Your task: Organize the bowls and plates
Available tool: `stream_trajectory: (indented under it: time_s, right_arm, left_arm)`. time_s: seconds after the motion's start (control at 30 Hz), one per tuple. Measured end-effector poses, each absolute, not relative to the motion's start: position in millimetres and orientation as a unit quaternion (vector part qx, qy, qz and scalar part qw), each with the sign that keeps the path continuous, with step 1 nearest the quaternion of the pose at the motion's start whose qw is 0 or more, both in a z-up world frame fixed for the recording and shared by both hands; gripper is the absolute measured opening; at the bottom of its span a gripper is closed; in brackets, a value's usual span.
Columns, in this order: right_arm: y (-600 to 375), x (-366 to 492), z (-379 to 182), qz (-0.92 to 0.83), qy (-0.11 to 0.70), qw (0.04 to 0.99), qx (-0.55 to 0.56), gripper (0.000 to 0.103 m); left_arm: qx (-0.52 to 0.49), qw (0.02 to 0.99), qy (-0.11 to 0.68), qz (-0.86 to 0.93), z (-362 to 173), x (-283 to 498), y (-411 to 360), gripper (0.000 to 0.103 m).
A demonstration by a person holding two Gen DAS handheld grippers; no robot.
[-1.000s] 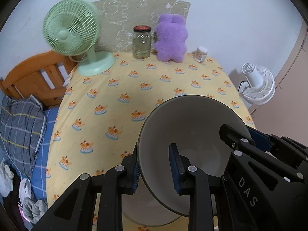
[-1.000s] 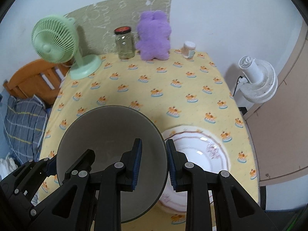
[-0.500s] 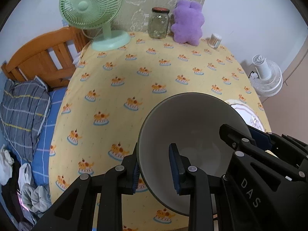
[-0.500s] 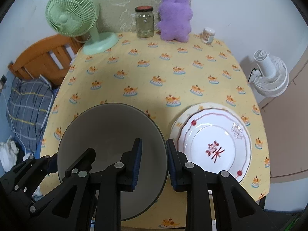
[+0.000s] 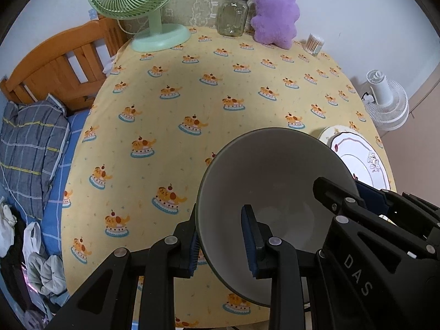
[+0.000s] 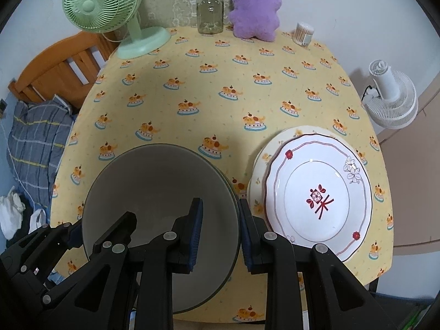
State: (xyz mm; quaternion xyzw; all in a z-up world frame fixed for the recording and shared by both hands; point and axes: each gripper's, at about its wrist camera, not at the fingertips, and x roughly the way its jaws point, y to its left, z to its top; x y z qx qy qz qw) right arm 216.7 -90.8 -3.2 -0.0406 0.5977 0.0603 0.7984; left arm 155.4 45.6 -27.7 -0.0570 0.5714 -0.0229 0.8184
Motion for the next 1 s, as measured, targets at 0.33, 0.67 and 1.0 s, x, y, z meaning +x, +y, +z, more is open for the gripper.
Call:
stream_trajectory:
  time_s: [0.33,0.67,1.0]
  right_arm:
    - [-90,228,-11,0.055,0.594,0.801,-0.051,0.029]
    - [-92,228,-17,0.061,0.597,0.798,-0.062,0.029]
    - [-91,228,-15,0.06,0.622,0.777,-0.075,0.037]
  left_arm:
    - [-0.046,0.814,0.578,-0.018,-38,168,43,0.026]
    - [-0.029,0.815,0.578,-0.009,-39,164,37,0.026]
    - [-0.046,0.812,0.582,-0.015,-35,160,38,0.039]
